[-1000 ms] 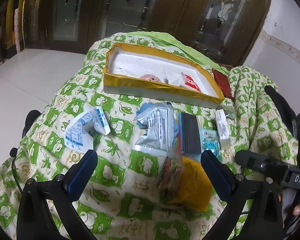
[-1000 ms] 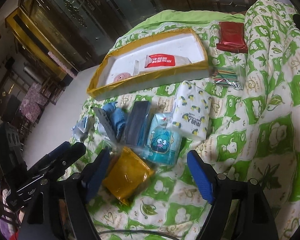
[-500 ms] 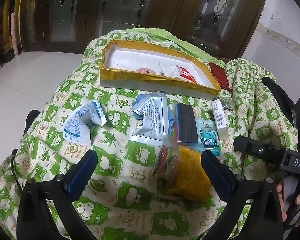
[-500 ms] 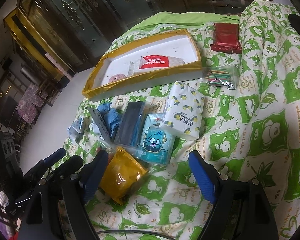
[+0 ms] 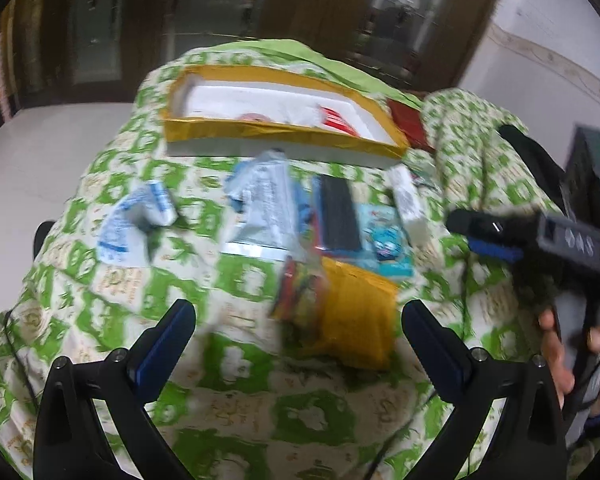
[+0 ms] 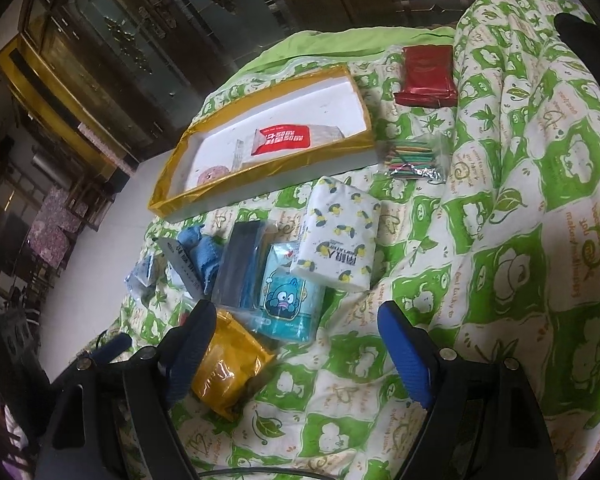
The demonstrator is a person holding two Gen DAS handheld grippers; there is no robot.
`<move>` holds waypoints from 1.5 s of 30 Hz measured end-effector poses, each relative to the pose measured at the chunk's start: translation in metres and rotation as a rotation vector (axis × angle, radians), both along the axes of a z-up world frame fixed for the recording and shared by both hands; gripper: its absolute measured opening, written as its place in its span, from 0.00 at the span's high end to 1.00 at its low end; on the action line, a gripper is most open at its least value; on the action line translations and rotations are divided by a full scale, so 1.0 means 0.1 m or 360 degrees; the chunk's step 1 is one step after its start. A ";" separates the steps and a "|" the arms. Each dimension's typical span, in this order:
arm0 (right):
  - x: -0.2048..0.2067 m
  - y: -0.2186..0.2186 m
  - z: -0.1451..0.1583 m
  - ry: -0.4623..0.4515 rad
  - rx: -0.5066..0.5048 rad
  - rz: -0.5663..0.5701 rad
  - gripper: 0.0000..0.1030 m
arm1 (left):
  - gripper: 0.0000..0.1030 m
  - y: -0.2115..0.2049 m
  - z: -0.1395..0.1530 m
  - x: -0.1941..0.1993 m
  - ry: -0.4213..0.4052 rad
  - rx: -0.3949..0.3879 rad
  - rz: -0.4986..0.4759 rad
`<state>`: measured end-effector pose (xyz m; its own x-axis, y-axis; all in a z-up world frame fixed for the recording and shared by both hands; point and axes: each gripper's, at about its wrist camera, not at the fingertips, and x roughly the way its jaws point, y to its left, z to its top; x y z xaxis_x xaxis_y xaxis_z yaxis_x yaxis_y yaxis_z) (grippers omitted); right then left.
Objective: Organize soft objects
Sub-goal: 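Withdraw both tools from the tray and move left tool to the yellow packet, then close the left gripper on the yellow packet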
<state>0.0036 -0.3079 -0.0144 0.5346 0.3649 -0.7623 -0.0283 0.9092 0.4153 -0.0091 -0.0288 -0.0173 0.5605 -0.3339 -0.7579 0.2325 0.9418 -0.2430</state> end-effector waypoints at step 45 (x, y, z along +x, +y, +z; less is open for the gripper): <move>0.40 -0.19 -0.10 0.0276 0.0219 -0.0169 0.28 | 0.30 -0.52 -0.01 -0.03 -0.0065 0.0220 -0.0348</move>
